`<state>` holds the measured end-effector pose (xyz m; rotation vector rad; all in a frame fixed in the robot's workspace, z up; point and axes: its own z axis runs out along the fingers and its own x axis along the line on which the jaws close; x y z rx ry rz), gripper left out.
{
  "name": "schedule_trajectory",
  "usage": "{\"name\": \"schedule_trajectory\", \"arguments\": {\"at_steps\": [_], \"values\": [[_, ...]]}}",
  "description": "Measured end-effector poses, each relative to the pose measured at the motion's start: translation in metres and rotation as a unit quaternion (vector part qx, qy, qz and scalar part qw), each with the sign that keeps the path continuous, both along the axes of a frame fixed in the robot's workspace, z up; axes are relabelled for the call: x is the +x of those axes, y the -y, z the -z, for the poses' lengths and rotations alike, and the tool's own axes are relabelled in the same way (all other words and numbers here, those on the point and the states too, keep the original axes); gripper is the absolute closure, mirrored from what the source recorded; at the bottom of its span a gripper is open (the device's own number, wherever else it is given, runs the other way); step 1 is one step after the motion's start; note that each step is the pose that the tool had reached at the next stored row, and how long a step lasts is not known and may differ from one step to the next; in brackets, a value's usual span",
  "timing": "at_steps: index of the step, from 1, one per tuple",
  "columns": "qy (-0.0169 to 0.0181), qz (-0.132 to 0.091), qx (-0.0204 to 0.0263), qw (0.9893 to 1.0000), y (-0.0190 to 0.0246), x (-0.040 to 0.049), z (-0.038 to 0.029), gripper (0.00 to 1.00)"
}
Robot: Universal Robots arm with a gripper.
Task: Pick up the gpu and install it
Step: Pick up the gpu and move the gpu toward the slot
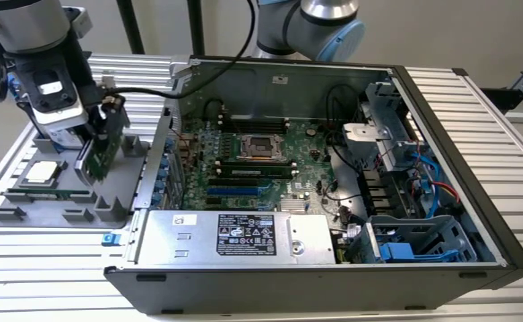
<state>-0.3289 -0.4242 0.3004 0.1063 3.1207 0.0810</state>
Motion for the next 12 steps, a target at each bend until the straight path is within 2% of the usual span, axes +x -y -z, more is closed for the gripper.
{"name": "schedule_trajectory", "arguments": {"at_steps": [12], "values": [[0.0, 0.0, 0.0, 1.0, 0.0, 0.0, -0.0111, 1.0]]}}
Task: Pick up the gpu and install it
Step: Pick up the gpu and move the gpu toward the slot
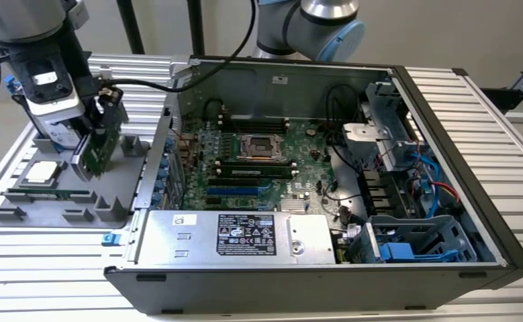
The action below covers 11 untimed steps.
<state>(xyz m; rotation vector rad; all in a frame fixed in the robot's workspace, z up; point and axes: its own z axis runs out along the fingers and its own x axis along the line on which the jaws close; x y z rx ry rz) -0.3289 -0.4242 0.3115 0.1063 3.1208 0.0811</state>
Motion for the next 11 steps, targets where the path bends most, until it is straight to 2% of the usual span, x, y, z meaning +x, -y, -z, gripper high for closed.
{"name": "schedule_trajectory", "arguments": {"at_steps": [11], "values": [[0.0, 0.0, 0.0, 1.0, 0.0, 0.0, -0.0087, 1.0]]}}
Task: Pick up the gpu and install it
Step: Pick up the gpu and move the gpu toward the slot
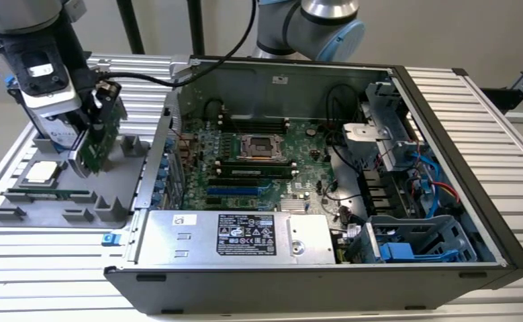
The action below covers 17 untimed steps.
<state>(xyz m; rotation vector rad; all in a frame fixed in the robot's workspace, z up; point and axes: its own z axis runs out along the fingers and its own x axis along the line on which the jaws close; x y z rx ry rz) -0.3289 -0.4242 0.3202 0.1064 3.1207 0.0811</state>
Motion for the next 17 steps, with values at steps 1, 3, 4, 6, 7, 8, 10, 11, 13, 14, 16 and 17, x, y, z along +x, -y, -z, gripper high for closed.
{"name": "schedule_trajectory", "arguments": {"at_steps": [1, 3, 4, 6, 7, 8, 10, 11, 13, 14, 16, 17], "values": [[0.0, 0.0, 0.0, 1.0, 0.0, 0.0, -0.0007, 1.0], [0.0, 0.0, 0.0, 1.0, 0.0, 0.0, -0.0021, 1.0], [0.0, 0.0, 0.0, 1.0, 0.0, 0.0, -0.0028, 1.0], [0.0, 0.0, 0.0, 1.0, 0.0, 0.0, -0.0052, 1.0], [0.0, 0.0, 0.0, 1.0, 0.0, 0.0, -0.0061, 1.0], [0.0, 0.0, 0.0, 1.0, 0.0, 0.0, -0.007, 1.0], [0.0001, 0.0, 0.0, 1.0, 0.0, 0.0, -0.0089, 1.0], [0.0, 0.0, 0.0, 1.0, 0.0, 0.0, -0.0098, 1.0], [0.0, 0.0, 0.0, 1.0, 0.0, 0.0, -0.0116, 1.0], [0.0, 0.0, 0.0, 1.0, 0.0, 0.0, -0.0125, 1.0], [0.0, 0.0, 0.0, 1.0, 0.0, 0.0, -0.0143, 1.0], [0.0, 0.0, 0.0, 1.0, 0.0, 0.0, -0.0152, 1.0]]}}
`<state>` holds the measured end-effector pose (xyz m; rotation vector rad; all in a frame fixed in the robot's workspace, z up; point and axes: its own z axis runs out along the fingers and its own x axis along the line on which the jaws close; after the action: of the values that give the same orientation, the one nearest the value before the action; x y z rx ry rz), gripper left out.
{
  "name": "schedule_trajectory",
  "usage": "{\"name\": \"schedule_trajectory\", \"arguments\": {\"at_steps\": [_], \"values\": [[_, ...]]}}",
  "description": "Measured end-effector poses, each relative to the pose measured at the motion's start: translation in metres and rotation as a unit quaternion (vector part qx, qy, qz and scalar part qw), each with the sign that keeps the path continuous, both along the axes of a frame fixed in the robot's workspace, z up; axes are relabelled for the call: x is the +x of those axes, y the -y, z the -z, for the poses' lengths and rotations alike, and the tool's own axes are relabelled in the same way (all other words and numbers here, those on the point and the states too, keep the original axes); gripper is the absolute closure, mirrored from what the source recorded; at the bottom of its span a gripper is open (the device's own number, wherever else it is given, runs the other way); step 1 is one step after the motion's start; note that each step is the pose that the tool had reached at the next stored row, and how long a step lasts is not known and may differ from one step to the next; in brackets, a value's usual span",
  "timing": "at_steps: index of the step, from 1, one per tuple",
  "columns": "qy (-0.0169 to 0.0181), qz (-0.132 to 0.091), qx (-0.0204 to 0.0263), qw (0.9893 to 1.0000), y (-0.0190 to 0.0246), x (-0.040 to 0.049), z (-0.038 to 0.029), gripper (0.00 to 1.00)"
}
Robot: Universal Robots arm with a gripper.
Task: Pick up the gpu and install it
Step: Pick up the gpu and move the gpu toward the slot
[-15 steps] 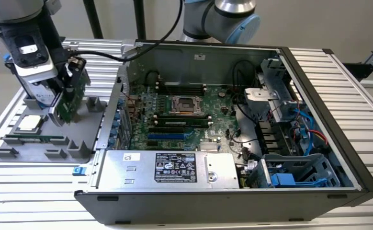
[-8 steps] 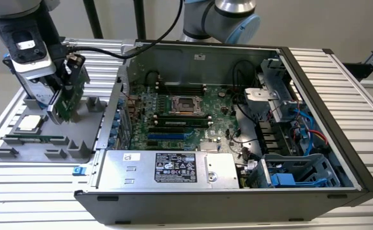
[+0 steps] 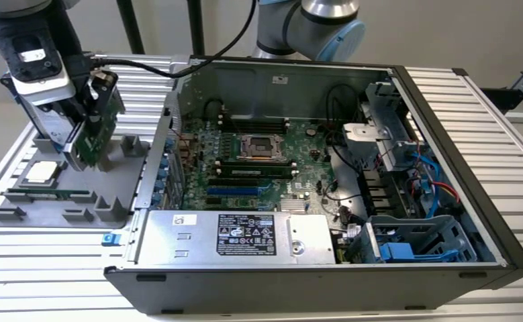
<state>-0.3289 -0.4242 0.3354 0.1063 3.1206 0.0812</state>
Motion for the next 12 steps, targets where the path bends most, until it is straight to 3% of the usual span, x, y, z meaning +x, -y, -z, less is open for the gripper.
{"name": "schedule_trajectory", "arguments": {"at_steps": [12], "values": [[-0.0001, 0.0, -0.0001, 1.0, 0.0, 0.0, -0.0103, 1.0]]}}
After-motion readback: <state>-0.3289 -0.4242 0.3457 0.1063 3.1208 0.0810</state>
